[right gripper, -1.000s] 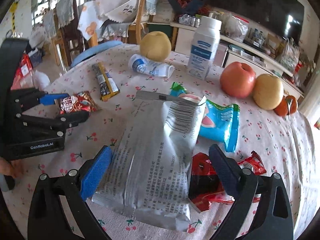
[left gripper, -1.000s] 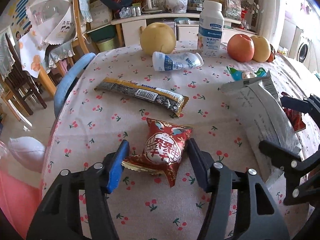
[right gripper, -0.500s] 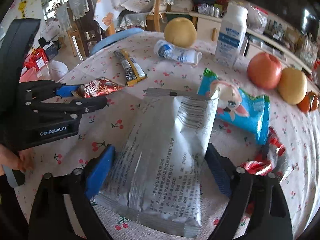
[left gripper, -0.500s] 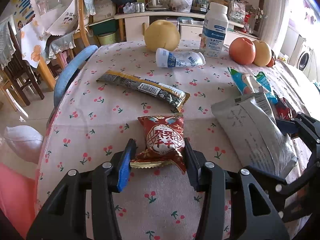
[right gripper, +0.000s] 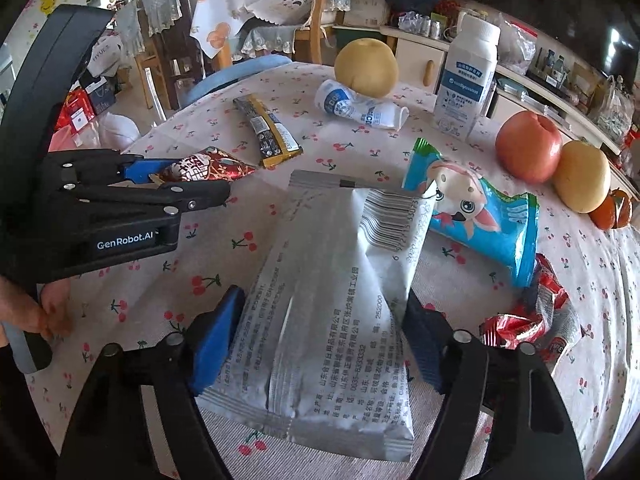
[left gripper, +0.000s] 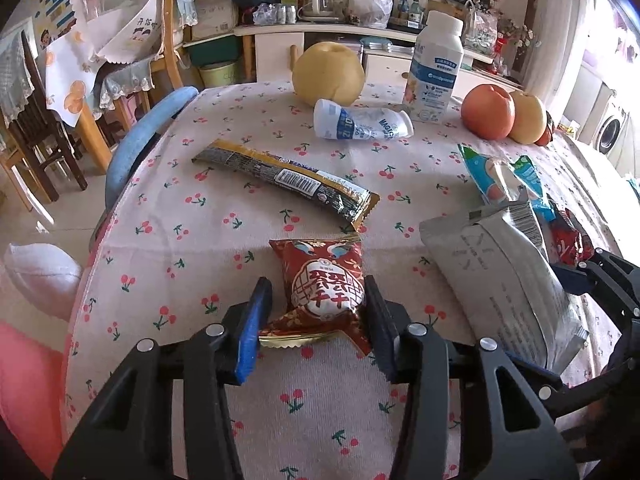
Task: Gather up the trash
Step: 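Grasp the red snack packet with the left tool while the right tool grasps the silver foil bag, then carry the red packet and silver foil bag to the pink bucket and release both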
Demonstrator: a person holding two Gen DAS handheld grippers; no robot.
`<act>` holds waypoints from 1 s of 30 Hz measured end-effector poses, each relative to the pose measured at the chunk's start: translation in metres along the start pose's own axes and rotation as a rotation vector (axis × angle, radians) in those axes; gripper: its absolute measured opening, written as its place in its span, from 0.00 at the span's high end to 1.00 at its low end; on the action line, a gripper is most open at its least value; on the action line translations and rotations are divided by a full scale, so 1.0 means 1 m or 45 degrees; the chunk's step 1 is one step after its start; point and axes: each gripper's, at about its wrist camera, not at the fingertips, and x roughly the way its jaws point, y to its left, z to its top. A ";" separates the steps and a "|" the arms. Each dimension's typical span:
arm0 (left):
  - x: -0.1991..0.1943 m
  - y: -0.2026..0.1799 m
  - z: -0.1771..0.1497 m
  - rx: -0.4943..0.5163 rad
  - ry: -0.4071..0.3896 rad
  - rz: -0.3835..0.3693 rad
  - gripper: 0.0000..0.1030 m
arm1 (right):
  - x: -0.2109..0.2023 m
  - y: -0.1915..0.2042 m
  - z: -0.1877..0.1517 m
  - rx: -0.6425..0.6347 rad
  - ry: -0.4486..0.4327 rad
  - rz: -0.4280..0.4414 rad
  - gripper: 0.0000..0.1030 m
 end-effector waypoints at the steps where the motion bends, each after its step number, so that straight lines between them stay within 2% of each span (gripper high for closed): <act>1: -0.001 0.000 -0.001 -0.004 0.000 -0.003 0.54 | -0.001 0.001 0.000 -0.008 -0.005 -0.004 0.30; 10: -0.016 0.008 -0.010 -0.060 -0.032 -0.027 0.56 | -0.012 0.017 -0.004 -0.051 -0.063 -0.024 0.39; 19: -0.046 0.032 -0.016 -0.153 -0.127 -0.030 0.56 | -0.024 0.027 -0.008 -0.054 -0.116 -0.065 0.40; 30: -0.090 0.074 -0.021 -0.222 -0.239 0.091 0.56 | -0.048 0.035 -0.003 0.023 -0.137 -0.074 0.40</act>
